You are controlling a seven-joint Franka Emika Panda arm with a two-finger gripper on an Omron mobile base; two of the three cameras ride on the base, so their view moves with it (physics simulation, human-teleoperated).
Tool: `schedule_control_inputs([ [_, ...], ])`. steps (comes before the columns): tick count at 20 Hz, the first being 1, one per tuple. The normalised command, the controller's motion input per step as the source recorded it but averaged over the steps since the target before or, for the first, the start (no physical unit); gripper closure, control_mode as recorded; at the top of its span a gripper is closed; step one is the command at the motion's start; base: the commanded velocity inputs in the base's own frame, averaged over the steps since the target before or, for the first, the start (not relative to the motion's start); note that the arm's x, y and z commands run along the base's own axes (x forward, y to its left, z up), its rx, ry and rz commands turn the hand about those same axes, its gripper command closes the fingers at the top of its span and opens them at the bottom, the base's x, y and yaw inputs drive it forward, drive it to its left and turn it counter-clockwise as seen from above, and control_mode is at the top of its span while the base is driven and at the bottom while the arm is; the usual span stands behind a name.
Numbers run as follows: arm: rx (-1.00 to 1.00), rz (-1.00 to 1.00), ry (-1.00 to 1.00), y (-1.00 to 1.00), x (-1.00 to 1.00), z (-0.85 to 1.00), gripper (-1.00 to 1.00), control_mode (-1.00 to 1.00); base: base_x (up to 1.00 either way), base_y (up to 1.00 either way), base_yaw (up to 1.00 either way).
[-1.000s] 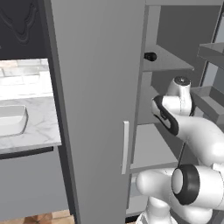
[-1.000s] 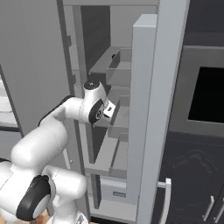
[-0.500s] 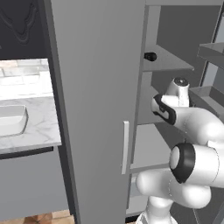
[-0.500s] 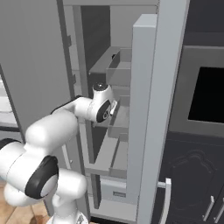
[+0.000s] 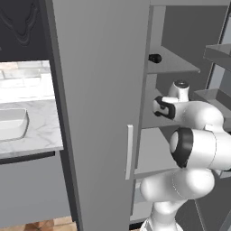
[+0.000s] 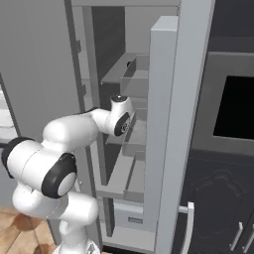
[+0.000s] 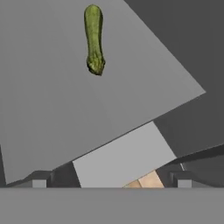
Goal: Take the eggplant and squash out of the freezer and place them in the tupperware container on the counter. Then put the tupperware containing the vegetables back in the freezer.
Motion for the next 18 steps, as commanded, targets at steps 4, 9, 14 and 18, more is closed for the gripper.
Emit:
schedule_control_inputs([
  [4, 0.00, 0.00, 0.00, -0.02, 0.31, -0.20, -1.00, -1.00, 0.00, 0.00, 0.00],
  [9, 0.01, 0.00, 0.02, -0.08, 0.31, -0.10, -1.00, -1.00, 0.00, 0.00, 0.00],
  [14, 0.03, 0.00, 0.04, -0.12, 0.31, 0.00, -1.00, -1.00, 0.00, 0.00, 0.00],
  [18, 0.04, 0.00, 0.01, -0.12, 0.35, -0.01, -1.00, -1.00, 0.00, 0.00, 0.00],
])
